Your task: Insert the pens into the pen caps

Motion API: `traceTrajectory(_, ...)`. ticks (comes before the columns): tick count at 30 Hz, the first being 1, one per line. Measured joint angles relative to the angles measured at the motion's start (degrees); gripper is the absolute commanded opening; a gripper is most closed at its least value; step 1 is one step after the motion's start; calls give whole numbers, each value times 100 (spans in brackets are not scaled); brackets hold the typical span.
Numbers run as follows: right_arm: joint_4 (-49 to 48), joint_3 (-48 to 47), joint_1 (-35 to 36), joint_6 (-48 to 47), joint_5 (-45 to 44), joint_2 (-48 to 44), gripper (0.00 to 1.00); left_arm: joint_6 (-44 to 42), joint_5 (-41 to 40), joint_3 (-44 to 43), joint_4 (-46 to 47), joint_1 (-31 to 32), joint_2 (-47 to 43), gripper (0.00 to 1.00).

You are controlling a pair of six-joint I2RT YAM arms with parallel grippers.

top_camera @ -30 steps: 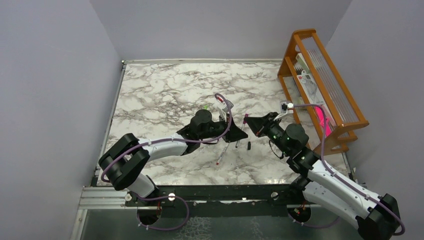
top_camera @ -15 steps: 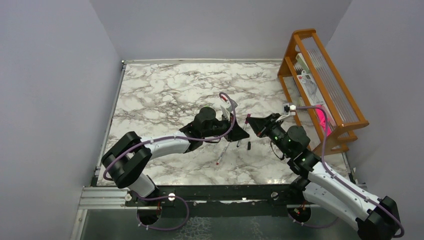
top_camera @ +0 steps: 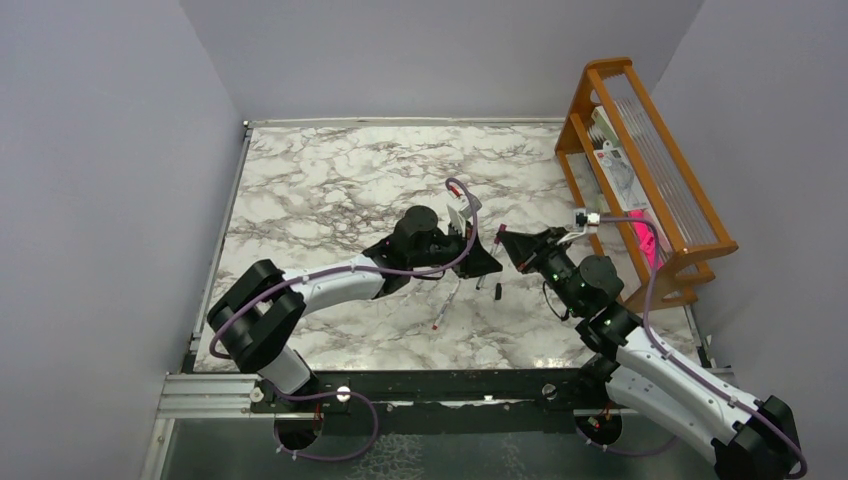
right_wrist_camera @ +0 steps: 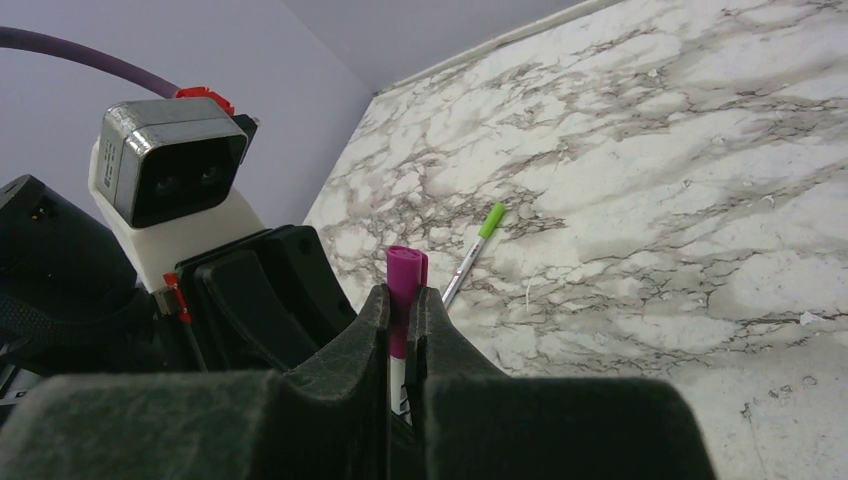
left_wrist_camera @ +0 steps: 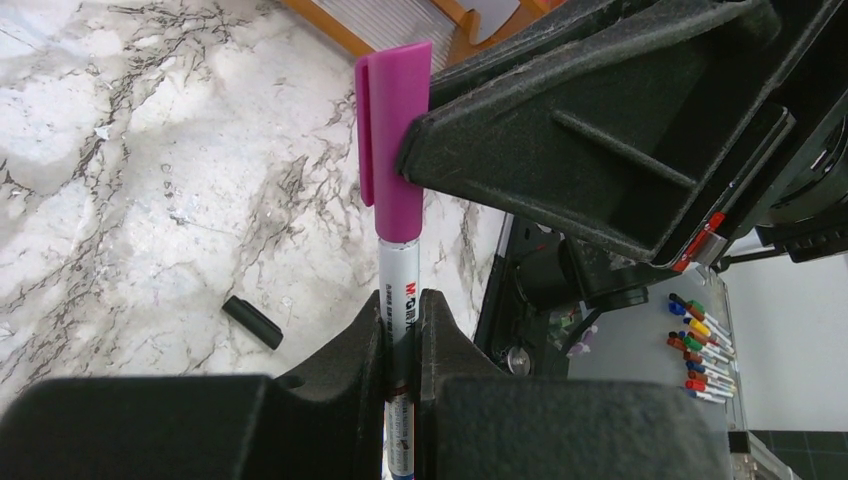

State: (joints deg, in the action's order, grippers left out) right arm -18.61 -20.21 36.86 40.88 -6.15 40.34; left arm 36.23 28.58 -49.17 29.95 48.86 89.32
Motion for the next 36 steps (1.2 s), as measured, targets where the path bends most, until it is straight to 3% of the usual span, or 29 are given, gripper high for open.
traceTrajectory(36, -345, 317, -136, 238, -238, 61, 1, -420, 643, -833, -824, -201, 553, 0)
